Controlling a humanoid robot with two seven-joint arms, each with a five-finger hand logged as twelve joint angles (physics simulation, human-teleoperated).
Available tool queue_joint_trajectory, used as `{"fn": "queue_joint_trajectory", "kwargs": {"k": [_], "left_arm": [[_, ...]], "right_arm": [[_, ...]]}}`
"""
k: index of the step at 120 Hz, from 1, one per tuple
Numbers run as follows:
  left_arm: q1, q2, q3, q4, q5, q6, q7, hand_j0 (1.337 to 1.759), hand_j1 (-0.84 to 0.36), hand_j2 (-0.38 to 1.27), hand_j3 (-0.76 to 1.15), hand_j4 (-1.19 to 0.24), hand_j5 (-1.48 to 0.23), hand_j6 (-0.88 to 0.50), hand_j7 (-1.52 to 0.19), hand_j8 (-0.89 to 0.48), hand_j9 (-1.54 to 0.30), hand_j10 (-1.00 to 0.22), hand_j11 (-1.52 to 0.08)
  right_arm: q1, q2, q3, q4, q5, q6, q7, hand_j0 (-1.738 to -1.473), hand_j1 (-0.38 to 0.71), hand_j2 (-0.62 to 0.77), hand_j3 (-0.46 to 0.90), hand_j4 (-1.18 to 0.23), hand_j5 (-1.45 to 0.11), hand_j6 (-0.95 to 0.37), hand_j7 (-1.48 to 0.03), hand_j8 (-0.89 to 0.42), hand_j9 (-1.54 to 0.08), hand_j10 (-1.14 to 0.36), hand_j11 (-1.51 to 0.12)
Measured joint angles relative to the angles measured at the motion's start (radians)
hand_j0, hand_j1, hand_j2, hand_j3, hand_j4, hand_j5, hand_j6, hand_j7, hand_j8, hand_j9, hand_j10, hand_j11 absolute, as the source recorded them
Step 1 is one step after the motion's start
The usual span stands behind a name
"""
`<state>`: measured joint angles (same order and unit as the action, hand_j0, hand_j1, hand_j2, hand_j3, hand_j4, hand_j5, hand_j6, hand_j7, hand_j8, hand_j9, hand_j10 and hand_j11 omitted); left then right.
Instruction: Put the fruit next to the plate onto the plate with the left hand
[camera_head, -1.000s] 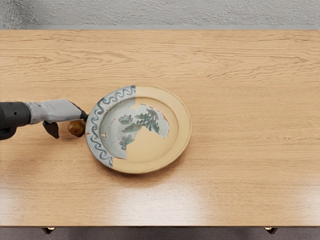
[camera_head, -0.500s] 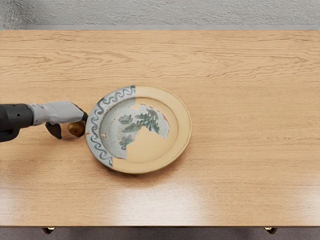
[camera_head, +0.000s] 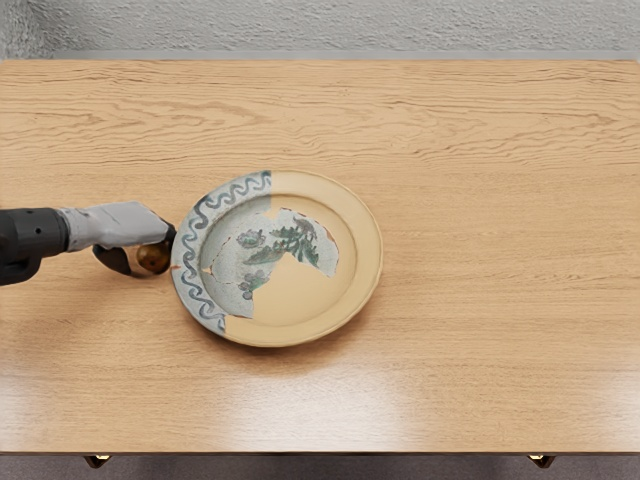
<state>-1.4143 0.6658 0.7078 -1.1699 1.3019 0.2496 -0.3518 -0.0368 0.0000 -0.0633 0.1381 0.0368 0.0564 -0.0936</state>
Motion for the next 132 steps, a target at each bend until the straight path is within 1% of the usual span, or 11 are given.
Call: {"fn": "queue_joint_trajectory", "kwargs": {"k": [28,38,40,43,64,68,74,80,94,119,132], "left_arm": [[0.001,-0.001,-0.010,0.001,-0.008,-0.002,0.002,1.658,-0.25,0.10,0.00,-0.68,-0.65,-0.48,-0.66,-0.50,-0.65,-0.50,-0.65],[0.004,-0.002,-0.012,0.001,-0.016,-0.001,0.002,1.658,-0.25,0.10,0.00,-0.71,-0.65,-0.49,-0.66,-0.50,-0.66,-0.51,-0.66],[0.005,-0.005,-0.013,0.002,-0.023,-0.001,0.004,1.658,-0.25,0.10,0.00,-0.76,-0.66,-0.49,-0.66,-0.51,-0.66,-0.51,-0.66],[0.005,-0.007,-0.014,0.003,-0.028,0.000,0.007,1.658,-0.24,0.09,0.00,-0.78,-0.66,-0.50,-0.67,-0.51,-0.66,-0.51,-0.66],[0.007,-0.010,-0.017,0.004,-0.037,0.000,0.011,1.656,-0.24,0.09,0.00,-0.75,-0.70,-0.53,-0.70,-0.53,-0.70,-0.53,-0.69],[0.007,-0.013,-0.017,0.004,-0.040,0.000,0.025,1.656,-0.24,0.08,0.00,-0.79,-0.71,-0.53,-0.71,-0.54,-0.71,-0.54,-0.71],[0.007,-0.013,-0.017,0.005,-0.046,-0.001,0.026,1.656,-0.24,0.10,0.00,-0.74,-0.72,-0.54,-0.72,-0.55,-0.72,-0.55,-0.72],[0.007,-0.013,-0.017,0.006,-0.050,-0.002,0.024,1.656,-0.26,0.12,0.00,-0.73,-0.73,-0.55,-0.73,-0.55,-0.73,-0.56,-0.73],[0.012,-0.014,-0.021,0.007,-0.059,0.000,0.028,1.656,-0.28,0.16,0.00,-0.72,-0.76,-0.54,-0.77,-0.53,-0.76,-0.58,-0.76],[0.015,-0.013,-0.021,0.006,-0.079,-0.002,0.027,1.654,-0.29,0.18,0.00,-0.65,-0.85,-0.48,-0.85,-0.48,-0.84,-0.54,-0.85],[0.015,-0.013,-0.020,0.006,-0.086,-0.006,0.023,1.654,-0.35,0.23,0.00,-0.59,-0.92,-0.41,-0.92,-0.42,-0.92,-0.50,-0.92]], "right_arm": [[0.000,0.000,0.000,0.000,0.000,0.000,0.000,-1.658,-0.32,0.00,0.00,-0.02,-0.03,-0.02,-0.03,-0.02,-0.03,-0.02,-0.03],[0.000,0.000,0.000,0.000,0.000,0.000,0.000,-1.658,-0.32,0.00,0.00,-0.02,-0.03,-0.02,-0.03,-0.02,-0.03,-0.02,-0.03],[0.000,0.000,0.000,0.000,0.000,0.000,0.000,-1.658,-0.32,0.00,0.00,-0.02,-0.03,-0.02,-0.03,-0.02,-0.03,-0.02,-0.03],[0.000,0.000,0.000,0.000,0.000,0.000,0.000,-1.658,-0.32,0.00,0.00,-0.02,-0.03,-0.02,-0.03,-0.02,-0.03,-0.02,-0.03],[0.000,0.000,0.000,0.000,0.000,0.000,0.000,-1.658,-0.32,0.00,0.00,-0.02,-0.03,-0.02,-0.03,-0.02,-0.03,-0.02,-0.03],[0.000,0.000,0.000,0.000,0.000,0.000,0.000,-1.658,-0.32,0.00,0.00,-0.02,-0.03,-0.02,-0.03,-0.02,-0.03,-0.02,-0.03],[0.000,0.000,0.000,0.000,0.000,0.000,0.000,-1.658,-0.32,0.00,0.00,-0.02,-0.03,-0.02,-0.03,-0.02,-0.03,-0.02,-0.03],[0.000,0.000,0.000,0.000,0.000,0.000,0.000,-1.658,-0.32,0.00,0.00,-0.02,-0.03,-0.02,-0.03,-0.02,-0.03,-0.02,-0.03],[0.000,0.000,0.000,0.000,0.000,0.000,0.000,-1.658,-0.32,0.00,0.00,-0.02,-0.03,-0.02,-0.03,-0.02,-0.03,-0.02,-0.03],[0.000,0.000,0.000,0.000,0.000,0.000,0.000,-1.658,-0.32,0.00,0.00,-0.02,-0.03,-0.02,-0.03,-0.02,-0.03,-0.02,-0.03],[0.000,0.000,0.000,0.000,0.000,0.000,0.000,-1.658,-0.32,0.00,0.00,-0.02,-0.03,-0.02,-0.03,-0.02,-0.03,-0.02,-0.03]]}}
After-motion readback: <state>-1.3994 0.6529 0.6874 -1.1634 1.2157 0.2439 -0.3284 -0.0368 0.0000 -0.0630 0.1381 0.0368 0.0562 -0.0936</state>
